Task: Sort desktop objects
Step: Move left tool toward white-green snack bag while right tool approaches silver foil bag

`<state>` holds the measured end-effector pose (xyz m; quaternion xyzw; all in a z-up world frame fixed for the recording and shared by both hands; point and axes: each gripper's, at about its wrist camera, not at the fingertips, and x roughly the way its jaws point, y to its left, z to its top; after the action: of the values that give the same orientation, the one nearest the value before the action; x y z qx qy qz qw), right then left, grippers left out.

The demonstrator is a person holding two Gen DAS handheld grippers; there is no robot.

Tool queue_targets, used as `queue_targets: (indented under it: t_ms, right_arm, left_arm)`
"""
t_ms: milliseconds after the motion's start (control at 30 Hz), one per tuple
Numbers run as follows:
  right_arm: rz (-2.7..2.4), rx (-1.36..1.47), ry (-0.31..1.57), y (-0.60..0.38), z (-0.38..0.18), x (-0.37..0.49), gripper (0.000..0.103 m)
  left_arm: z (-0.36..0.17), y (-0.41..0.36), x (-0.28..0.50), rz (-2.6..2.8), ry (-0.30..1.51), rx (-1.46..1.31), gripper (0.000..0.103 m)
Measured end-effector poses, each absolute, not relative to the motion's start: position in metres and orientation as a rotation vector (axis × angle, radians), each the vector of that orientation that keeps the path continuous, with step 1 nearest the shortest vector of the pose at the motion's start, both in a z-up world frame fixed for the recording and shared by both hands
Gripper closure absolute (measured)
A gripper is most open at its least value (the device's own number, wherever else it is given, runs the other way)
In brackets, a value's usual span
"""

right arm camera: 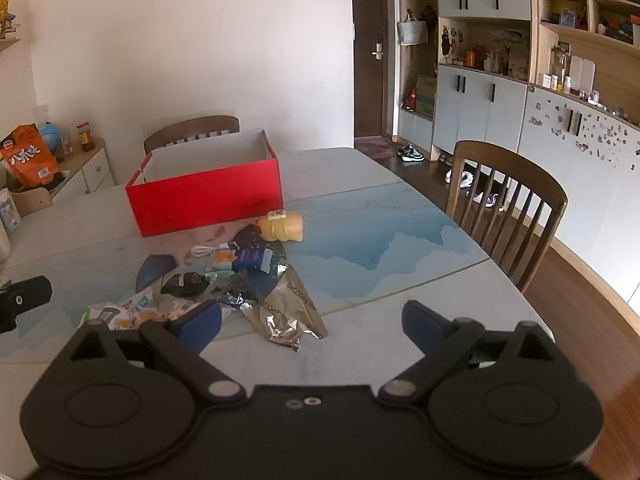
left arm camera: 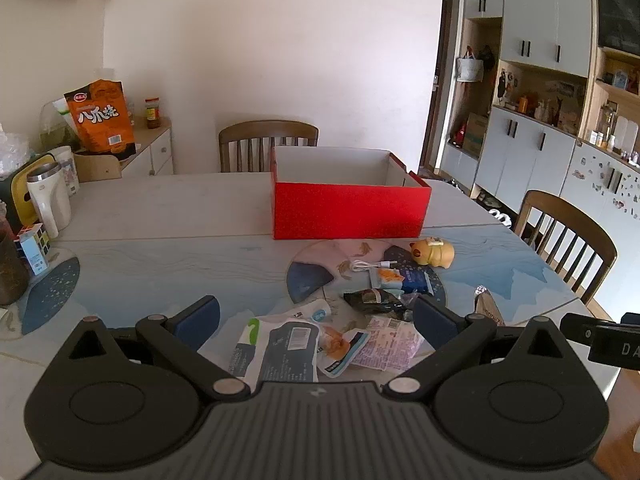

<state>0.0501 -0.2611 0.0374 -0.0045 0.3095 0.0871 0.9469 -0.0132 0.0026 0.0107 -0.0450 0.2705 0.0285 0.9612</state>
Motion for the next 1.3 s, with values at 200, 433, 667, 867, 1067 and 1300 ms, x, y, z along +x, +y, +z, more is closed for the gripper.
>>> queue_targets:
  t_ms: [200,433,667,867,1067,1300]
  right_arm:
    - [0.202,-0.018,0.624,-0.266,0.037,0.051,0.006]
    - [0.235,-0.048,0.614,-0.271,0.033,0.054,0.006]
    - [0.246,-0.067,0.620,-0.265,0.023,0.069,0.009]
    - [0.244,-0.079,0.654,-0.256,0.005,0.090,0.014]
    - [0.257,-0.097,0.684,-0.244,-0.014,0.111,0.014]
    - [0.254,-0.156,0.709,-0.232,-0.037,0.136,0.014]
  left_arm:
    - [0.011,0.001,-0.014,0.074,0.544,-0.115,0.000]
    - [0.007,0.003,-0.013,0.111,0.533,-0.128,0.000]
    - [-0.004,0.009,0.005,0.102,0.563,-0.112,0.000]
    - [-0.026,0.015,0.024,0.054,0.584,-0.053,0.000]
    - [-0.049,0.030,0.043,0.054,0.641,-0.052,0.000]
    - [-0.074,0.040,0.063,0.046,0.696,-0.040,0.000]
